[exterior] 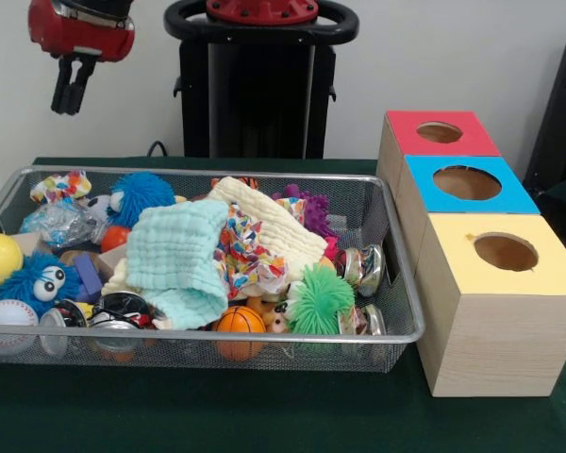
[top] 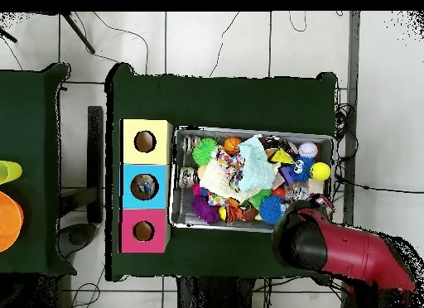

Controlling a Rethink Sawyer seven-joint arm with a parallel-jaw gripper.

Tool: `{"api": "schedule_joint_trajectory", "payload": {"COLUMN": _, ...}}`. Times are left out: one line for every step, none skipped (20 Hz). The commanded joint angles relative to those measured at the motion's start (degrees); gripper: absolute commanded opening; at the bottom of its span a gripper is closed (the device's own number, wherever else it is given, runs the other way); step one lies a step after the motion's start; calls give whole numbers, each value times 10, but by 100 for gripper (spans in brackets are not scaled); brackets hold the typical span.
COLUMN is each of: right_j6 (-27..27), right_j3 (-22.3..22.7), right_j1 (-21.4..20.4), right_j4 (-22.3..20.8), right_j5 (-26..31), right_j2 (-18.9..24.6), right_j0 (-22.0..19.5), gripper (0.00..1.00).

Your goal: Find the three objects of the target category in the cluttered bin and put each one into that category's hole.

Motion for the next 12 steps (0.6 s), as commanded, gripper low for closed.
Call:
{"api": "schedule_joint_trajectory", "payload": {"right_j6": 225, "right_j3": -14, "right_j1": -15, "right_j4": 3, "right_j5": -93, "right_j2": -99, "right_j0": 69, "gripper": 0}}
{"api": "schedule_joint_trajectory", "payload": {"right_j6": 186, "right_j3": -8, "right_j1": -41, "right_j4": 12, "right_j5": -56, "right_j2": -65, "right_j0": 44, "gripper": 0}}
{"api": "schedule_joint_trajectory", "payload": {"right_j6": 147, "right_j3": -1, "right_j1": -63, "right_j4": 19, "right_j5": -40, "right_j2": -38, "right_j0": 24, "gripper": 0}}
{"api": "schedule_joint_trajectory", "payload": {"right_j6": 112, "right_j3": 2, "right_j1": -82, "right_j4": 26, "right_j5": -13, "right_j2": -20, "right_j0": 14, "gripper": 0}}
{"api": "schedule_joint_trajectory", "payload": {"right_j6": 77, "right_j3": 5, "right_j1": -101, "right_j4": 34, "right_j5": 14, "right_j2": -3, "right_j0": 3, "gripper": 0}}
{"api": "schedule_joint_trajectory", "payload": {"right_j6": 63, "right_j3": 7, "right_j1": -114, "right_j4": 49, "right_j5": 42, "right_j2": 3, "right_j0": -2, "gripper": 0}}
{"api": "schedule_joint_trajectory", "payload": {"right_j6": 68, "right_j3": -3, "right_j1": -118, "right_j4": 56, "right_j5": 71, "right_j2": -9, "right_j0": 7, "gripper": 0}}
{"api": "schedule_joint_trajectory", "payload": {"right_j6": 82, "right_j3": -10, "right_j1": -115, "right_j4": 60, "right_j5": 83, "right_j2": -21, "right_j0": 13, "gripper": 0}}
{"api": "schedule_joint_trajectory", "payload": {"right_j6": 97, "right_j3": -19, "right_j1": -106, "right_j4": 59, "right_j5": 92, "right_j2": -35, "right_j0": 21, "gripper": 0}}
{"api": "schedule_joint_trajectory", "payload": {"right_j6": 110, "right_j3": -18, "right_j1": -96, "right_j4": 64, "right_j5": 89, "right_j2": -40, "right_j0": 18, "gripper": 0}}
{"api": "schedule_joint_trajectory", "payload": {"right_j6": 109, "right_j3": -13, "right_j1": -84, "right_j4": 61, "right_j5": 72, "right_j2": -37, "right_j0": 8, "gripper": 0}}
{"api": "schedule_joint_trajectory", "payload": {"right_j6": 108, "right_j3": -9, "right_j1": -71, "right_j4": 59, "right_j5": 54, "right_j2": -34, "right_j0": -1, "gripper": 0}}
